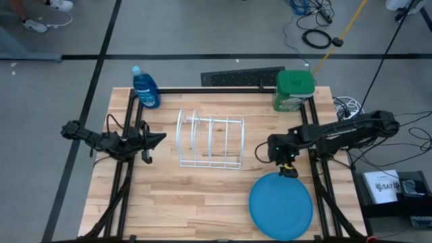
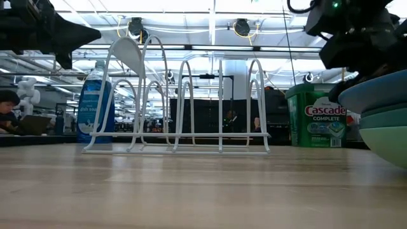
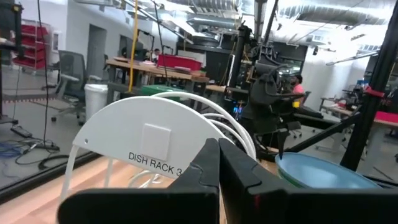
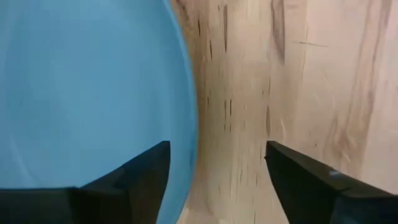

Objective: Sort dishes
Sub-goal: Put the blue plate into the white dish rack

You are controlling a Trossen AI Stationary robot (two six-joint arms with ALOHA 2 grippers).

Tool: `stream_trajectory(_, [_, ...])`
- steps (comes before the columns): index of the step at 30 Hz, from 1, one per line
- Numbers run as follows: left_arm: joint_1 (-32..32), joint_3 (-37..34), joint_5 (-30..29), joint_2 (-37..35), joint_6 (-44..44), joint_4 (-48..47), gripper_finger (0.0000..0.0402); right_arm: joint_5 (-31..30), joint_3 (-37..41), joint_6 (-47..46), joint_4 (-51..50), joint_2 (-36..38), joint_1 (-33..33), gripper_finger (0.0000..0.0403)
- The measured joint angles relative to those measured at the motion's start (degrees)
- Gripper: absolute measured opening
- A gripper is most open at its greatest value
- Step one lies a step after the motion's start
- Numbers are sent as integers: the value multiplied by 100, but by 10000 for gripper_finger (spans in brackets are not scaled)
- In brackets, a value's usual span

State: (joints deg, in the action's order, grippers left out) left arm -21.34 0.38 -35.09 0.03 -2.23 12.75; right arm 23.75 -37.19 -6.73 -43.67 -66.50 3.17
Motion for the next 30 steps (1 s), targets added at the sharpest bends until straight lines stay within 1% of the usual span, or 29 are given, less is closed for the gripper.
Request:
stream_trajectory(3, [0,-2,-110,0,-26,0,0,10,0,-23,209,-191,1,270])
stream_trajectory(7, [0,-1,-130,0,-28,-9,0,11,0,-10,364,-445,37,270])
stream_trajectory(13, [0,-2,-217,0,171,-22,0,-227,-11,-106,372,-815,40,251])
stream_trajectory(15, [0,-2,-315,0,272,-20,0,-408,-11,-136,388,-890,40,239])
stream_trajectory(18, [0,0,-467,0,286,-22,0,-940,1,-216,349,-901,34,214])
stream_trajectory(20, [0,-1,-541,0,318,-21,0,-1148,1,-275,353,-845,29,196])
stream_trajectory(27, [0,-1,-595,0,410,-21,0,-1341,2,-324,376,-580,27,131])
stream_trajectory(30, [0,-2,-595,0,410,-20,0,-1331,1,-327,382,-519,31,103])
